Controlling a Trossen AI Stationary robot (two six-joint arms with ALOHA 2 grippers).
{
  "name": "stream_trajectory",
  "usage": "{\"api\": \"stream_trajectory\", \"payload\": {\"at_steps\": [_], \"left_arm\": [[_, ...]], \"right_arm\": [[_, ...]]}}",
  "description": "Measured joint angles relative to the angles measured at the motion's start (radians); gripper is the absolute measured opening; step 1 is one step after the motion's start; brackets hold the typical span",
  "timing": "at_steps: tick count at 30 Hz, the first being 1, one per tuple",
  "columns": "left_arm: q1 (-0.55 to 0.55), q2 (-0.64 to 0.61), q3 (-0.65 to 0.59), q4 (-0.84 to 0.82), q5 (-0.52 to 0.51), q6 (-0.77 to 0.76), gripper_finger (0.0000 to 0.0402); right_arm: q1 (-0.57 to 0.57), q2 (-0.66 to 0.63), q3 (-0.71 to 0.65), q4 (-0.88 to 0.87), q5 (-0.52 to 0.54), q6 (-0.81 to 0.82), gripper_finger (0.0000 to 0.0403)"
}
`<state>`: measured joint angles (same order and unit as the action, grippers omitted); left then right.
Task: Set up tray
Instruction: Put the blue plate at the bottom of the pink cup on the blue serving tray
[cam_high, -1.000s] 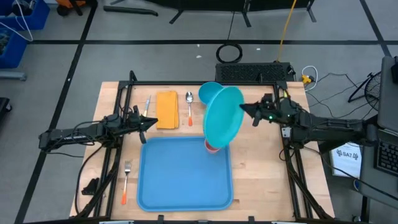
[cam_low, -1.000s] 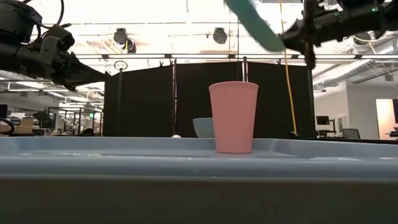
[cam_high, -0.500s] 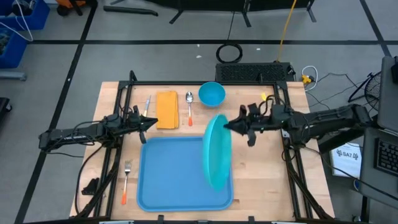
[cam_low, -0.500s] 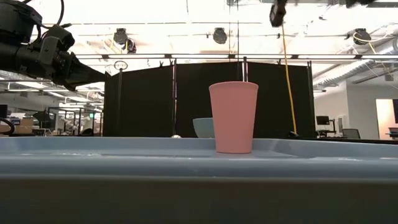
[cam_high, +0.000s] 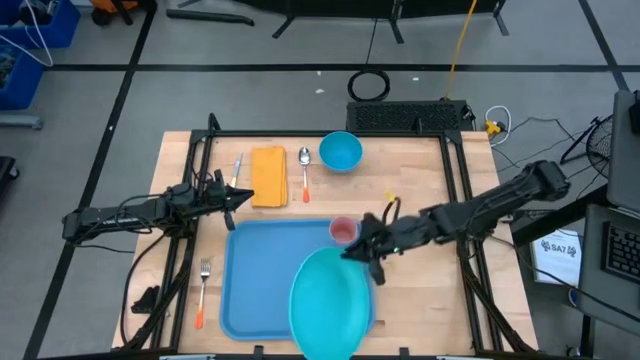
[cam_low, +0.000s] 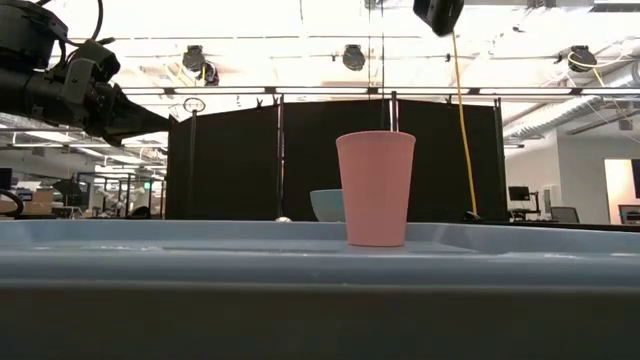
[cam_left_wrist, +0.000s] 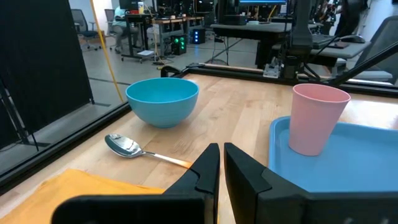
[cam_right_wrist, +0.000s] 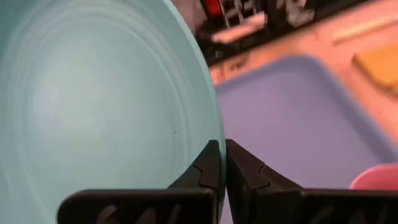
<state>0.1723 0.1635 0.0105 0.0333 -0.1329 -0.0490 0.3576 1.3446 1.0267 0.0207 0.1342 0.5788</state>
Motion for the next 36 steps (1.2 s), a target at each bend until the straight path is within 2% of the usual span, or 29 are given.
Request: {"api": "stream_trajectory", "payload": {"at_steps": [3,7,13,19,36], "left_arm": [[0.000,0.000,0.000,0.000,0.000,0.000,0.0026],[0.000,0.000,0.000,0.000,0.000,-0.005,0.0026],[0.000,0.000,0.000,0.000,0.000,-0.007,0.0026],[0.000,0.000,0.000,0.000,0.001,-0.008,0.0026],[0.000,0.000,0.000,-0.002,0.001,-0.008,0.0026]], "right_arm": [[0.023,0.063,0.002,-0.009,0.030,0.029,0.0000],[0.031,0.132,0.002,-0.107,0.091,0.080,0.0000],[0.026,0.190,0.002,-0.151,0.144,0.131,0.0000],[0.034,0.191,-0.002,-0.215,0.183,0.167,0.0000],[0.045,0.212,-0.003,-0.335,0.187,0.221,0.0000]]}}
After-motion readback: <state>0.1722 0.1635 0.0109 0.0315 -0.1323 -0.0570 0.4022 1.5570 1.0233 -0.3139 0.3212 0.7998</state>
